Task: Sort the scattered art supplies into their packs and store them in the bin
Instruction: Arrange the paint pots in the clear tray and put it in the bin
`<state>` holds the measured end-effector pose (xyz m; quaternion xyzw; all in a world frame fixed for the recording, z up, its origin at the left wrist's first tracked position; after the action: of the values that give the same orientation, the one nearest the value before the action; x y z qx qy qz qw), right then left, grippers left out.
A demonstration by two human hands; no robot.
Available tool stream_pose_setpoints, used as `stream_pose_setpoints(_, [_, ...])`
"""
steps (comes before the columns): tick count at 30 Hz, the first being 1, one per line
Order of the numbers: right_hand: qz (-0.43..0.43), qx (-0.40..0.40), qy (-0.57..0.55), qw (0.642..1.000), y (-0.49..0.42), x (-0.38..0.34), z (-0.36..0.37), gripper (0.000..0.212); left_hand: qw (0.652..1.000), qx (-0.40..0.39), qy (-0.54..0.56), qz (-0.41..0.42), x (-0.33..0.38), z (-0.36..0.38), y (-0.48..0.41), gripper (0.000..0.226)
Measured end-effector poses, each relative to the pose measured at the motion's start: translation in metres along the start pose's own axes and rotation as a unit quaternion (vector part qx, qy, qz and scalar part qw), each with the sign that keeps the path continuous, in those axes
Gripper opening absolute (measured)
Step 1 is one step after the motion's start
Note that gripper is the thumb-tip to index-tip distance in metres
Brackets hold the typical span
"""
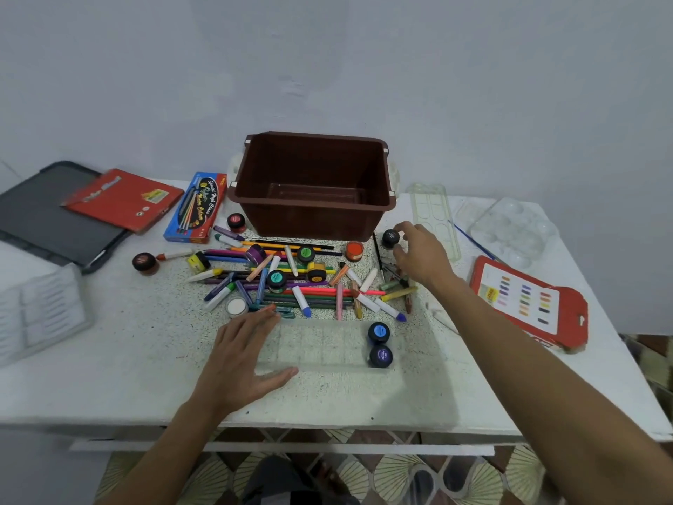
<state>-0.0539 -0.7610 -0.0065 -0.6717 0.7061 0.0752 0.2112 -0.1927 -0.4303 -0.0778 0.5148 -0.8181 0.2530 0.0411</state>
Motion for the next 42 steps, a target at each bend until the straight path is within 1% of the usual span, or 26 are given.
stream_pose_setpoints(4, [-0.013,-0.071,0.054,0.996,-0.017,0.003,0.01,0.052,1.0,0.0,0.0,0.003,-0.001,0.0,0.0,0.087])
stream_pose_setpoints(7, [-0.03,-0.111,0.096,0.989,-0.022,0.001,0.016,0.056,1.0,0.001,0.0,0.003,0.0,0.001,-0.001,0.086])
stream_pose_setpoints(9, [-0.04,-0.105,0.11,0.988,-0.022,0.0,0.019,0.054,1.0,0.0,-0.001,0.002,0.0,0.0,-0.001,0.087])
stream_pose_setpoints(13, [-0.052,-0.065,0.093,0.992,-0.019,0.001,0.024,0.042,1.0,-0.005,0.001,-0.001,-0.001,0.0,-0.001,0.087])
stream_pose_setpoints(16, [-0.055,-0.032,0.041,0.997,-0.013,0.005,0.021,0.038,1.0,-0.007,0.004,-0.005,0.0,-0.001,-0.001,0.087])
stream_pose_setpoints(19, [-0.053,0.025,-0.038,0.998,-0.001,0.002,0.007,0.034,1.0,-0.007,0.006,-0.003,-0.001,-0.001,-0.001,0.087])
stream_pose_setpoints(21, [-0.04,0.056,-0.079,0.994,0.011,-0.004,-0.005,0.033,1.0,-0.008,0.005,-0.001,-0.001,0.0,-0.001,0.087])
stream_pose_setpoints(23, [-0.015,0.078,-0.129,0.988,0.026,-0.013,-0.017,0.026,1.0,-0.006,0.005,-0.001,-0.001,0.0,-0.001,0.087])
stream_pose_setpoints(26, [0.018,0.074,-0.219,0.973,0.056,-0.028,-0.032,0.019,1.0,0.0,0.007,0.001,0.0,-0.002,-0.001,0.086])
stream_pose_setpoints(28, [0.013,0.052,-0.236,0.97,0.075,-0.036,-0.036,0.018,1.0,0.001,0.005,0.002,0.001,-0.002,-0.002,0.086])
stream_pose_setpoints(31, [-0.034,0.005,-0.22,0.975,0.102,-0.045,-0.033,0.016,1.0,0.001,0.004,0.004,0.001,-0.002,-0.002,0.086])
stream_pose_setpoints(35, [-0.159,-0.029,-0.136,0.977,0.129,-0.045,-0.016,0.019,1.0,0.001,0.002,0.005,0.001,-0.002,-0.003,0.086])
stream_pose_setpoints(38, [-0.19,-0.054,-0.112,0.974,0.139,-0.043,-0.006,0.019,1.0,0.003,0.001,0.005,0.001,-0.002,-0.002,0.086])
stream_pose_setpoints(40, [-0.222,-0.048,-0.099,0.969,0.143,-0.045,-0.002,0.016,1.0,0.005,-0.001,0.004,0.002,-0.002,-0.002,0.086])
stream_pose_setpoints(42, [-0.244,-0.051,-0.081,0.965,0.146,-0.046,0.002,0.018,1.0,0.006,-0.002,0.005,0.002,-0.002,-0.002,0.087])
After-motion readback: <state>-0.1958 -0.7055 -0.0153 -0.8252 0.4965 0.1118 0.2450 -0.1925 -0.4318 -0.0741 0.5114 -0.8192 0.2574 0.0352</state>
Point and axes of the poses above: each hand's wrist, its own y-axis away from the middle knuckle, its own z-axis out of the palm, x = y × z, the point moved 3 cm from there along -y, towards the middle knuckle, and after that the axes turned 7 degrees about x, right-handed, at the moved point
